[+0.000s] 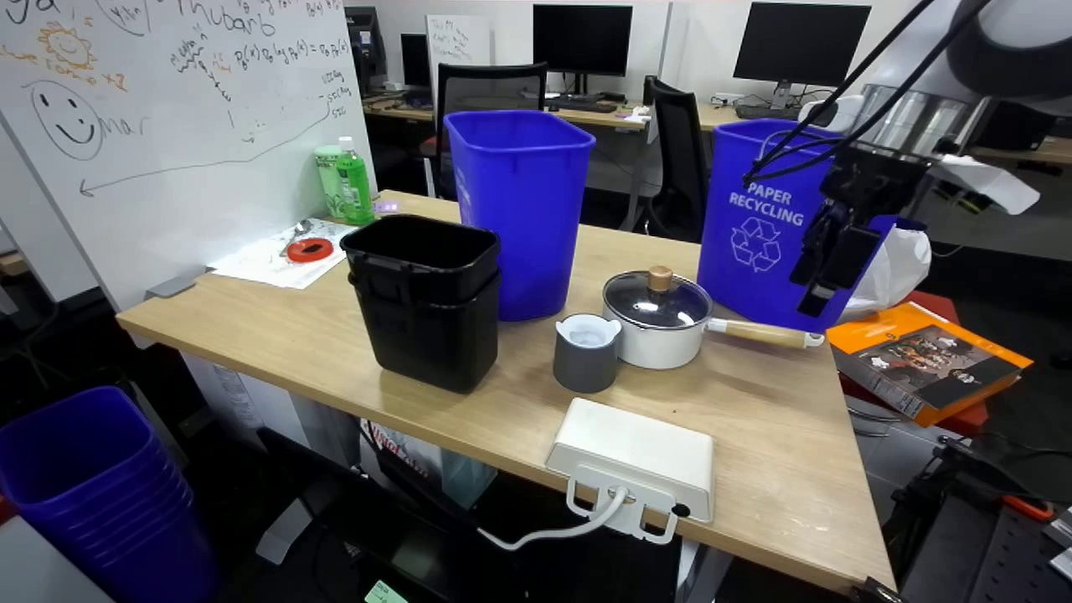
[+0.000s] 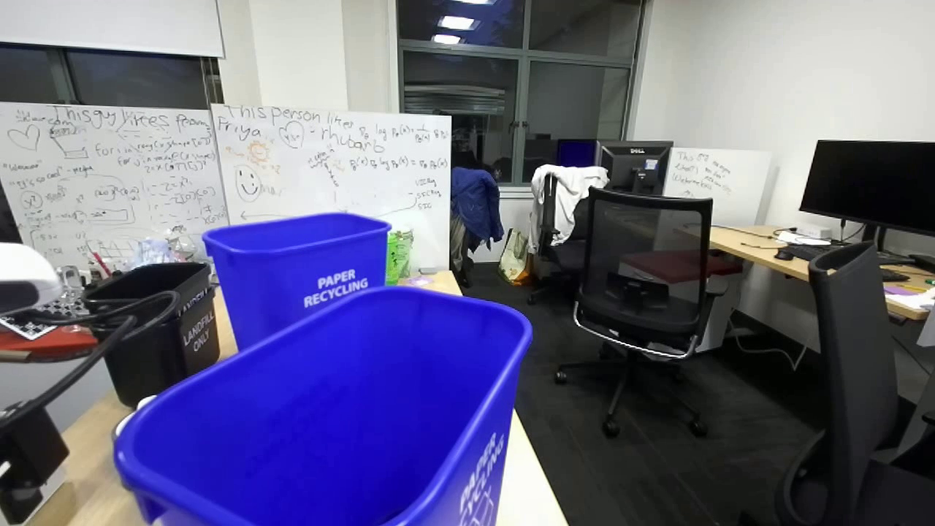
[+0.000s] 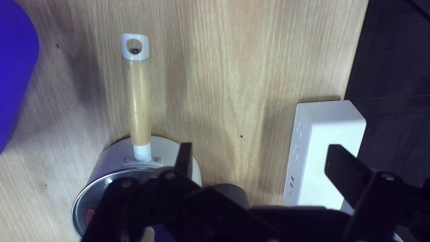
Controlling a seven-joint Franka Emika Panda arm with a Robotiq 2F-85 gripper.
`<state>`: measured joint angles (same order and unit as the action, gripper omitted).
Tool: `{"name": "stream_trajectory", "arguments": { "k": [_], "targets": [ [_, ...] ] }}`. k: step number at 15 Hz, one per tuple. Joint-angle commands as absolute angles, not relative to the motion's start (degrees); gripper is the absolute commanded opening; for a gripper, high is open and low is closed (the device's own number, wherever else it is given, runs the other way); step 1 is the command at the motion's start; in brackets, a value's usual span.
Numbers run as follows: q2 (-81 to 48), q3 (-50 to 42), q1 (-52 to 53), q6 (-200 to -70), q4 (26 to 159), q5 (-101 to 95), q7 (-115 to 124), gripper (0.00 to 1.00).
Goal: Uncover the white pot
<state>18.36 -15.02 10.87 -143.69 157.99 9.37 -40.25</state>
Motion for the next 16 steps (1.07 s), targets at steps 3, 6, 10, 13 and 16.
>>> {"name": "stream_trajectory", "arguments": {
  "k": [3,6,10,13,16],
  "targets": [
    [7.11,-12.81,10.42,-149.03,152.21,14.34,-46.97,1.0],
    [1.58,-10.4,9.08,-149.78,147.29,17.28,-50.01,1.0],
    [-4.29,-6.0,5.93,-150.77,140.34,16.19,-51.24,1.0],
    [-7.02,-3.28,3.58,-153.07,137.71,13.4,-51.64,1.0],
    [-9.45,-1.39,2.02,-158.66,137.22,8.59,-51.32,1.0]
  ]
}}
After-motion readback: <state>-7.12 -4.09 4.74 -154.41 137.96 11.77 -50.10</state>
